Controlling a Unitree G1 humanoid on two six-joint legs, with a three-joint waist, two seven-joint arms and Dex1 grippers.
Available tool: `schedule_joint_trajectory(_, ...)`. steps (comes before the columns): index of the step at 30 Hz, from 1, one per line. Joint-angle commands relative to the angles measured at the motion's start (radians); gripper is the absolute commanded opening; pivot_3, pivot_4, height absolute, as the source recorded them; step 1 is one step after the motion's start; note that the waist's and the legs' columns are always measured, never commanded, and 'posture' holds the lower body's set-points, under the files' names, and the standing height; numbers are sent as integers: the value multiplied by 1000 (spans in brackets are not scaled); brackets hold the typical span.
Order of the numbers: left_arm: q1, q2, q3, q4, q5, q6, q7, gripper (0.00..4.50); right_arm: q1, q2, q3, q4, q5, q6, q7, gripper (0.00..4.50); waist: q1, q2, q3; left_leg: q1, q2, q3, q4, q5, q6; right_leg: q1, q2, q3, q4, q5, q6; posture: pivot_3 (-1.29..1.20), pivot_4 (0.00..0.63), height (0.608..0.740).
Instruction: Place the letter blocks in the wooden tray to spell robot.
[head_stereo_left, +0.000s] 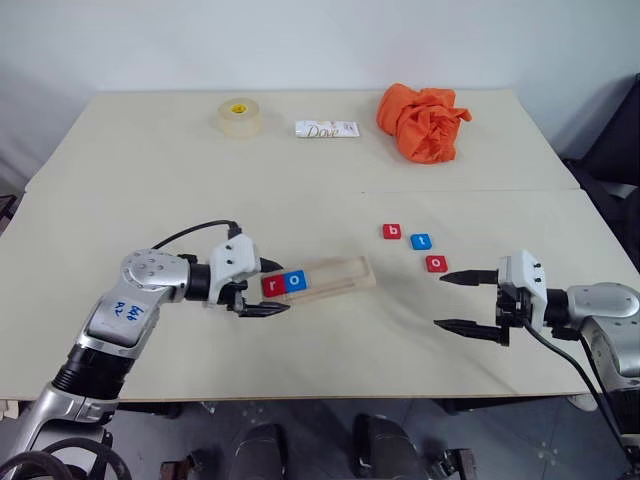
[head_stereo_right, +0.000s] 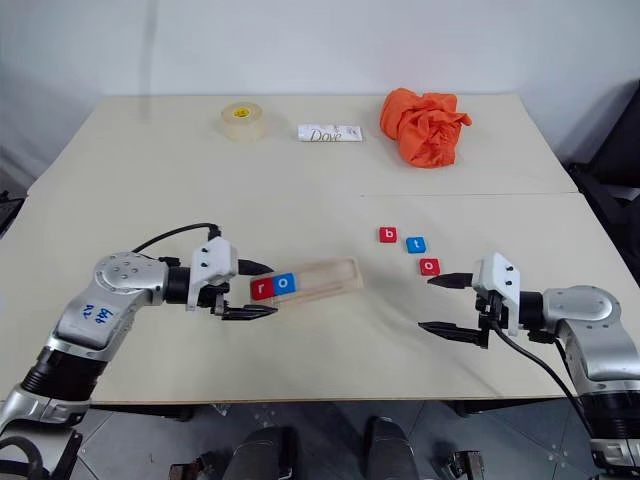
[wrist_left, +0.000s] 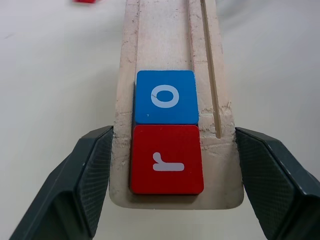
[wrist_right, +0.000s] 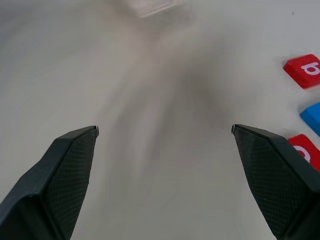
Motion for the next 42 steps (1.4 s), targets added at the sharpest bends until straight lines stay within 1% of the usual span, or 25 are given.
schedule_joint_trajectory(1, -17, -13, -39, 25, 49, -80, -29, 3386, 30, -10, -47, -66, 24, -5, -29, 4500, 1, 0, 0, 0, 0, 0, 0, 0, 0, 0, 0, 0, 0, 0, 0, 0, 150, 740)
schedule_joint_trajectory(8, -35, -64, -68, 87, 94, -123, -32, 3386, 78, -9, -60, -121, 39, 12, -69, 4500, 2, 0, 0, 0, 0, 0, 2, 0, 0, 0, 0, 0, 1, 0, 0, 0, 150, 740)
schedule_joint_trajectory(14, -48, -61, -79, 134, 126, -160, -57, 3386, 75, -10, -61, -130, 43, 21, -88, 4500, 2, 0, 0, -1, 0, -1, 2, 0, 1, 0, 0, 0, 1, 0, 0, 0, 150, 740)
schedule_joint_trajectory(16, -51, -64, -77, 141, 131, -166, -59, 4138, 70, -11, -61, -128, 44, 24, -91, 4500, 2, 0, 0, -1, 0, -1, 3, 0, 1, 0, 0, 0, 1, 0, 0, 0, 150, 740)
schedule_joint_trajectory(17, -51, -65, -71, 141, 130, -166, -56, 4394, 65, -12, -62, -126, 44, 26, -94, 4500, 2, 0, 0, -1, 0, -1, 3, 0, 1, 0, 0, 0, 1, 0, 0, 0, 150, 740)
schedule_joint_trajectory(18, -51, -64, -65, 138, 127, -166, -56, 4465, 62, -12, -66, -125, 46, 30, -98, 4500, 2, 0, 0, -1, 0, -1, 3, -1, 1, 0, 0, 0, 1, 0, 0, 0, 150, 740)
schedule_joint_trajectory(23, -31, -55, -26, 81, 81, -123, -65, 4465, 69, -8, -91, -143, 67, 59, -128, 4500, 2, 0, 0, -1, 0, -1, 3, -1, 1, 0, 0, 0, 2, 0, 0, 0, 150, 740)
schedule_joint_trajectory(24, -14, -47, -4, 53, 53, -114, -75, 4465, 80, -5, -102, -155, 71, 67, -145, 4500, 1, 0, 0, -1, 0, -1, 4, 0, 1, 0, 0, 0, 2, 0, 0, 0, 150, 740)
schedule_joint_trajectory(27, 59, -42, 119, -28, -79, -109, -90, 4465, 115, 20, -155, -215, 116, 147, -235, 4500, -1, 0, 0, -1, 0, -1, 4, 0, 1, 0, 0, 1, 2, 0, 0, 0, 150, 740)
schedule_joint_trajectory(30, 132, -80, 248, -73, -255, -121, -116, 4465, 135, 63, -201, -268, 162, 242, -349, 4500, 0, 0, 0, -1, 1, -1, 4, 0, 1, 0, 0, 1, 3, 0, 0, 0, 150, 740)
schedule_joint_trajectory(31, 150, -83, 268, -70, -274, -141, -128, 4465, 138, 78, -212, -281, 168, 265, -388, 4500, 0, 0, 0, -1, 1, -1, 5, -1, 1, 0, 0, 1, 3, 0, 0, 0, 150, 740)
schedule_joint_trajectory(33, 203, -66, 302, -27, -275, -197, -171, 4465, 146, 136, -237, -341, 184, 336, -523, 4500, 0, 0, 0, -1, 1, -1, 7, -2, 3, 1, 0, 1, 4, 0, 0, 0, 150, 740)
schedule_joint_trajectory(35, 238, -56, 320, 28, -258, -259, -199, 4465, 149, 176, -235, -393, 164, 387, -632, 4500, -1, 0, 0, 0, 1, -2, 7, -2, 3, 1, 0, 1, 5, 0, 0, 0, 150, 740)
schedule_joint_trajectory(37, 254, -58, 324, 77, -248, -312, -221, 4465, 151, 188, -209, -431, 132, 392, -677, 4500, -1, 0, 0, 0, 1, -2, 6, -2, 3, 1, 0, 1, 5, 0, -1, 0, 150, 740)
schedule_joint_trajectory(40, 254, -85, 345, 176, -266, -407, -261, 4465, 116, 206, -166, -454, 110, 462, -770, 4500, -2, 0, 0, -1, 1, -2, 6, -2, 3, 0, 0, 1, 5, 0, -1, 0, 150, 740)
schedule_joint_trajectory(42, 245, -99, 360, 241, -282, -457, -293, 4465, 100, 216, -142, -475, 102, 492, -805, 4500, -2, 0, 0, -1, 1, -2, 6, -2, 3, 0, 0, 1, 4, 0, -1, 0, 150, 740)
